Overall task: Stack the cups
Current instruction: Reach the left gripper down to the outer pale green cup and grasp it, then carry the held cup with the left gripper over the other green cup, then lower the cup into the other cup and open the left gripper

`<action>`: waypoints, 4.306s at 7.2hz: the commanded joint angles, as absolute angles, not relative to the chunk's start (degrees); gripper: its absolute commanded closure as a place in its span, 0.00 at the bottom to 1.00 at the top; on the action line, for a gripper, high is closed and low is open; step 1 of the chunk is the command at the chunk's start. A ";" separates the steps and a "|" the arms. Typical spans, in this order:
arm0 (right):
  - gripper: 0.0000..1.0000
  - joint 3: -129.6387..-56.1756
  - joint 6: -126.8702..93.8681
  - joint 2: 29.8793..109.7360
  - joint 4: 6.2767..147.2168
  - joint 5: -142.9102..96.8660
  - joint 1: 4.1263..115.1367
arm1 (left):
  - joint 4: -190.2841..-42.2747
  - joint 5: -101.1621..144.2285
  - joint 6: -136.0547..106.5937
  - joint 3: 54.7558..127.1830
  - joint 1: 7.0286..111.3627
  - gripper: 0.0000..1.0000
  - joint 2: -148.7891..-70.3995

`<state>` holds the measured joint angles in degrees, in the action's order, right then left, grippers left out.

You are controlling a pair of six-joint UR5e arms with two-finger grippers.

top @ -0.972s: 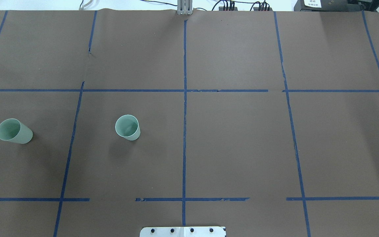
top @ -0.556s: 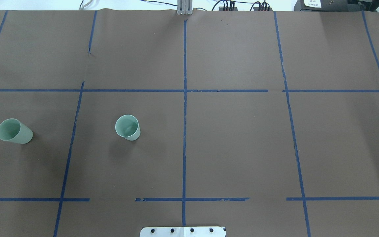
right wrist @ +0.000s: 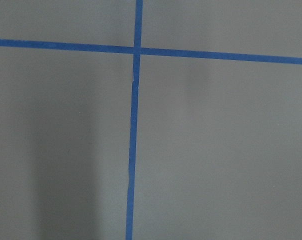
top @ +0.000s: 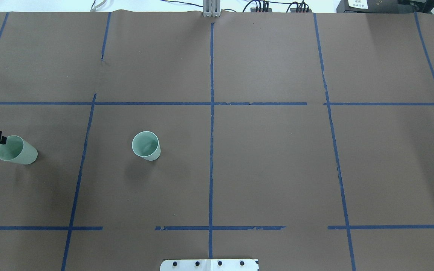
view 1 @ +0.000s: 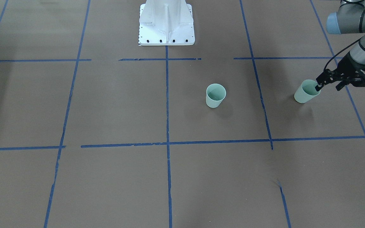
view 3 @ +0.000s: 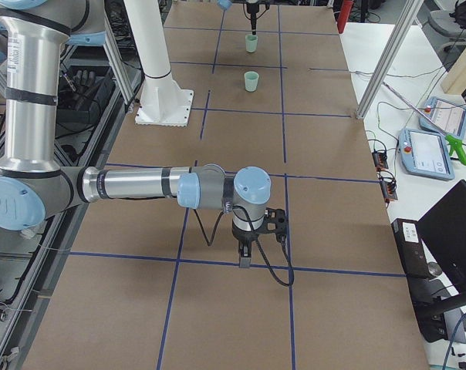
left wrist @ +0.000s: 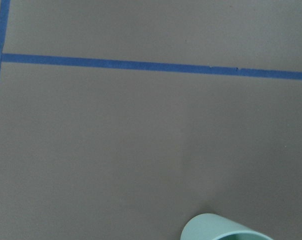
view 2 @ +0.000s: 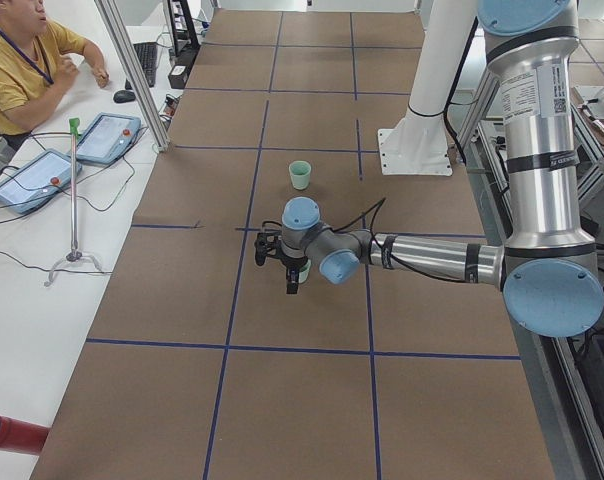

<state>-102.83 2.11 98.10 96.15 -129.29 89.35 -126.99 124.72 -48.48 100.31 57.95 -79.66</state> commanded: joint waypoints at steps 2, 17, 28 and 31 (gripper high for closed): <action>0.00 -102.83 2.11 98.09 96.15 -129.29 89.30 | -126.74 127.86 -48.78 99.85 57.31 1.00 -79.89; 0.00 -102.83 2.11 98.09 96.15 -129.29 89.30 | -82.09 127.03 -75.62 111.98 49.69 1.00 -116.34; 0.00 -102.83 2.11 98.09 96.15 -129.29 89.38 | -81.91 122.52 -82.97 111.80 41.04 0.01 -117.33; 0.00 -102.83 2.11 98.09 96.15 -129.29 89.38 | -82.09 122.52 -82.53 112.41 41.48 0.00 -116.99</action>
